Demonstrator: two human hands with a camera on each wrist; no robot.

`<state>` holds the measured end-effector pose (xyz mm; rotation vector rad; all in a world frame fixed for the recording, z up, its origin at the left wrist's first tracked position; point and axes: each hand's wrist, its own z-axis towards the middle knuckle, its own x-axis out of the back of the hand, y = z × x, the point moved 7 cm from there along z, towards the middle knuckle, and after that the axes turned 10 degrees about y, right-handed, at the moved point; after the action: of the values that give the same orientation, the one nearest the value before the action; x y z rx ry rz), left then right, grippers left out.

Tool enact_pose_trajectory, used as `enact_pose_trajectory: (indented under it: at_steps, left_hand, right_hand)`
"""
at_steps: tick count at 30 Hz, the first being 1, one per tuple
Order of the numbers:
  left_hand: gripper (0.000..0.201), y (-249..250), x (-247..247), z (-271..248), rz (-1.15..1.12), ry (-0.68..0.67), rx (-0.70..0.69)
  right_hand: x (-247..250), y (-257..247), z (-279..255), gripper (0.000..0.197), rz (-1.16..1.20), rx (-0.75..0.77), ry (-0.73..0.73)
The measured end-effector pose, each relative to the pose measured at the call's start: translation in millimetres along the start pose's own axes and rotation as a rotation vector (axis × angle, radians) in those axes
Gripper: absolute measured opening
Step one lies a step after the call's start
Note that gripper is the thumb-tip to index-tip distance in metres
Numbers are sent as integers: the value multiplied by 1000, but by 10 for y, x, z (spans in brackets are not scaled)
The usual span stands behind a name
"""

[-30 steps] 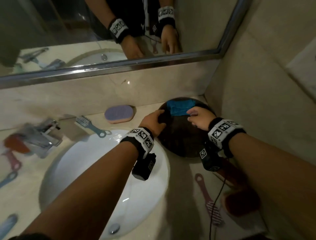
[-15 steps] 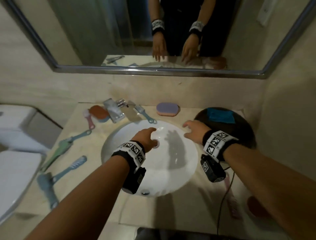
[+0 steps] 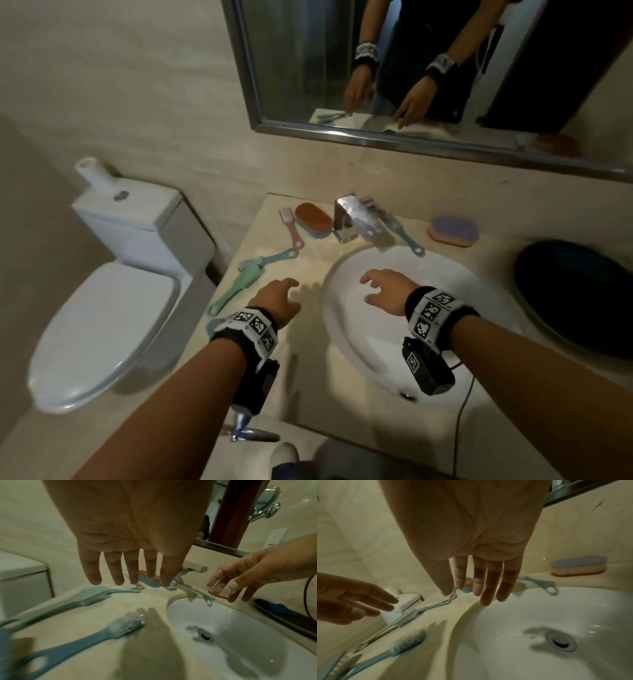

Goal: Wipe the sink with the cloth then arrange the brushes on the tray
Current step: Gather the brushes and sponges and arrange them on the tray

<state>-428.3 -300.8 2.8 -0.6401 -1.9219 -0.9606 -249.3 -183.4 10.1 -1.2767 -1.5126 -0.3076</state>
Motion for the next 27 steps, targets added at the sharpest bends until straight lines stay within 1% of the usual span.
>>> enact_pose_trajectory:
  at_steps: [5,7,10,12,15,18,21,24,27]
  left_hand:
    - [50,-974,147,16,26,-11,77]
    - [51,-1249,156,21,37,-24,119]
    - [52,-1514,116,24,32,-52,186]
    - [55,-1635,65,30,25,-72,233]
    - [68,-1739,-91,56,1,-115,270]
    - [77,-1771,-175,100,-47,-64,295]
    - [74,-1781,-199,101,-63,-20,317]
    - [61,-1780,-196,58,-76,-12,305]
    - [50,-1770,-161,33,-109,22,284]
  right_hand:
    - [-624,-767,209,39,19,22,-50]
    - [-832,-963,249,38,44,25,-69]
    - [-1056,-1120,316,39,17,24,-76]
    - [-1154,-1193,389,40,12,25,-82]
    - [-1300,-1279,518,46,11,44,-106]
    - [-1457,-1306,620,49,3,38,-109]
    - [-1594,-1322,690,40,-4,29,-84]
    - [-1610,-1372,709,26,45,45,3]
    - [-1583,-1389,714,19,30,82,60]
